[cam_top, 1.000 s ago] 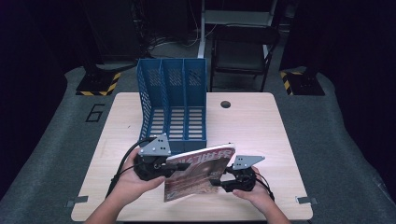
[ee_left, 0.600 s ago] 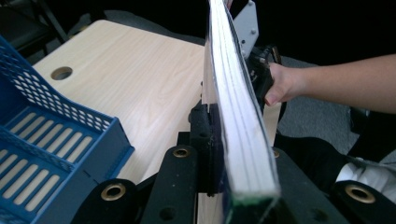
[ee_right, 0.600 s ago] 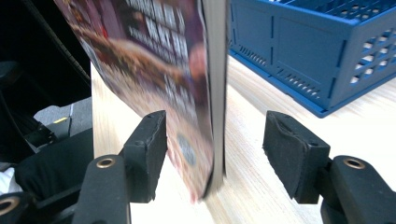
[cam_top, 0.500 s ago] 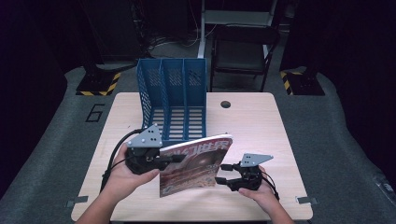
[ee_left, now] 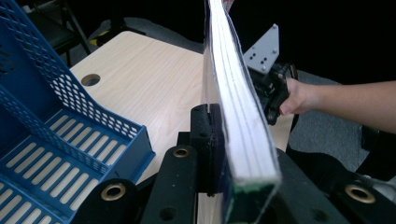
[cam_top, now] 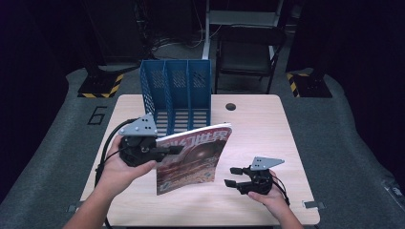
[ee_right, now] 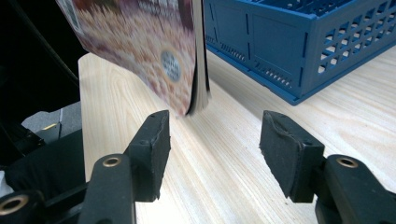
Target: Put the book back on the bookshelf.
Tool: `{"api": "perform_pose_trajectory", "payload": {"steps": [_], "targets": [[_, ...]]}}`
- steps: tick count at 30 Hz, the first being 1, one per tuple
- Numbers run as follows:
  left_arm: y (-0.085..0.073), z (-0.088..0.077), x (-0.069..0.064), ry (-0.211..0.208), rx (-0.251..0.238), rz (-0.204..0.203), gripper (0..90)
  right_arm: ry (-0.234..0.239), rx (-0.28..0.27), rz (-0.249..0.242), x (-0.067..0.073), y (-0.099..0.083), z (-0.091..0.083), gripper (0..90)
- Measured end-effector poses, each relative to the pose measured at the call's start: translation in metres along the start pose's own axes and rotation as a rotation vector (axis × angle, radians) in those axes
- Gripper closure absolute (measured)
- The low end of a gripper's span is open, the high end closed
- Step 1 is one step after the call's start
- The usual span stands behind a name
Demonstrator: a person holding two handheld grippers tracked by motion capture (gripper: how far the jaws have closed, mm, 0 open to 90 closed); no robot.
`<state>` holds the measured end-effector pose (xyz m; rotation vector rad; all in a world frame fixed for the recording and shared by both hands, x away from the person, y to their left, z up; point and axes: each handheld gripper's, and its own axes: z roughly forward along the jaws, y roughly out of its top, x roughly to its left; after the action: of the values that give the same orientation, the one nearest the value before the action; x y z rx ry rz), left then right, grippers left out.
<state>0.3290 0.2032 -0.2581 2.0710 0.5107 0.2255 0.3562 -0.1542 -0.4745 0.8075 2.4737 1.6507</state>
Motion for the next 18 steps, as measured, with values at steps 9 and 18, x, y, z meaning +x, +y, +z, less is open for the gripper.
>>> {"api": "perform_pose_trajectory", "payload": {"steps": [9,18], "targets": [[0.005,-0.013,0.016,0.047,-0.037,-0.047,84.1,-0.021,-0.009,0.022,-0.003,-0.003,-0.004,44.1],[0.016,-0.034,0.033,0.117,-0.087,-0.084,84.1,-0.051,-0.007,0.038,-0.007,-0.007,-0.005,44.6]]}}
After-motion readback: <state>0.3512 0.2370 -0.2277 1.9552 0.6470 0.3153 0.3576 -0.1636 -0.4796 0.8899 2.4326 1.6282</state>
